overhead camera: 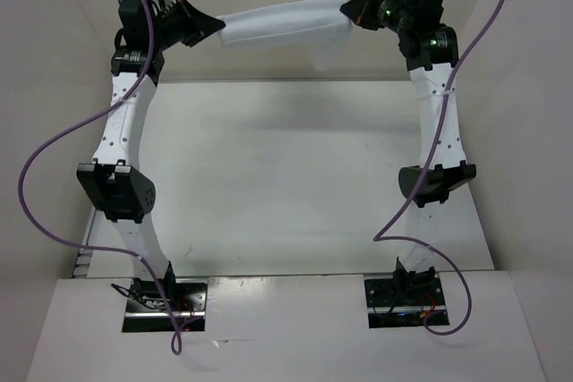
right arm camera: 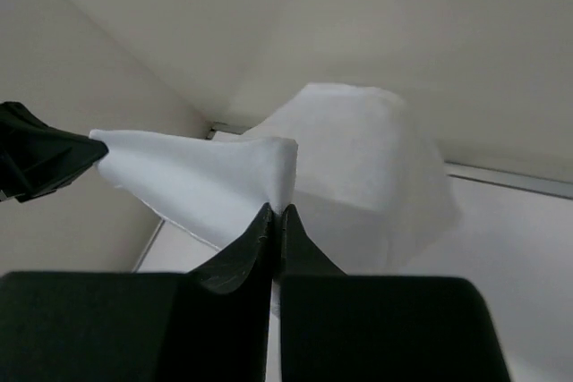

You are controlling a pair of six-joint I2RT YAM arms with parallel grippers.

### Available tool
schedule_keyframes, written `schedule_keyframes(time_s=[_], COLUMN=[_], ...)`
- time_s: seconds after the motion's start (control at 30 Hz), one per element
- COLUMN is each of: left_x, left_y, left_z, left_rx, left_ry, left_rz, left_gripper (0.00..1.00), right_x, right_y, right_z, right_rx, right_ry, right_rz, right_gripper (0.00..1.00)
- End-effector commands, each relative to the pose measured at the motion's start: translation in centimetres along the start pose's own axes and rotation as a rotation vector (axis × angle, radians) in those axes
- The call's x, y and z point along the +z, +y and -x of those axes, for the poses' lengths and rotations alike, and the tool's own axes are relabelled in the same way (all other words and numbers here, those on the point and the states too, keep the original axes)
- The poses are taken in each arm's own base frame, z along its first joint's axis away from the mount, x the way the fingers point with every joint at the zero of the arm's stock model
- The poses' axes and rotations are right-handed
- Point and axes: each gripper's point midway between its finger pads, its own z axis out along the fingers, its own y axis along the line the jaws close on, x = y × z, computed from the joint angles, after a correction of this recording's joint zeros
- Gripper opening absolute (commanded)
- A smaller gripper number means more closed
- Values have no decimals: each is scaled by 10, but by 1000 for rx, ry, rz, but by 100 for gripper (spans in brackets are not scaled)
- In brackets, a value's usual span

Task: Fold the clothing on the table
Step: Flatten the skirt out

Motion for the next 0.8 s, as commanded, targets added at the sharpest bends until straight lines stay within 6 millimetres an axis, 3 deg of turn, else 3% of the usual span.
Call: schedule_keyframes(time_s=[0.0,0.03,0.07,0.13,0.17,0.27,0.43,0.47,0.5,0.53,0.6,0.67,0.77], left_x=[-16,-28,-33,-50,-53,-75,-115,-121,-135,-141,-153,-153,-135], left_y=[17,6,13,-3,-3,-27,-59,-65,-77,-82,-89,-84,-50], left_z=[-17,-13,-24,-20,-28,-33,-50,-53,-53,-56,-67,-76,-91], left_rx=[-4,2,-20,9,-2,23,21,25,37,36,31,14,-46], left_ry=[30,18,51,39,57,65,74,79,72,82,101,121,155], left_rz=[40,19,21,-4,-7,-49,-88,-101,-114,-124,-138,-135,-88], left_gripper=[0,0,0,0,0,0,0,0,0,0,0,0,0], right_x=[-3,-8,-21,-29,-39,-63,-111,-129,-136,-138,-159,-159,-147], right_y=[-27,-27,-22,-14,-6,10,52,60,65,58,70,57,37], right_z=[-44,-43,-30,-32,-30,-37,-59,-69,-71,-94,-102,-130,-152], right_rx=[43,43,35,39,40,55,53,74,95,129,150,178,196], right_ry=[161,159,132,146,150,190,240,258,253,306,313,365,406], right_rz=[-72,-88,-86,-65,-50,-21,36,58,73,67,106,81,65], right_gripper=[0,0,0,0,0,0,0,0,0,0,0,0,0])
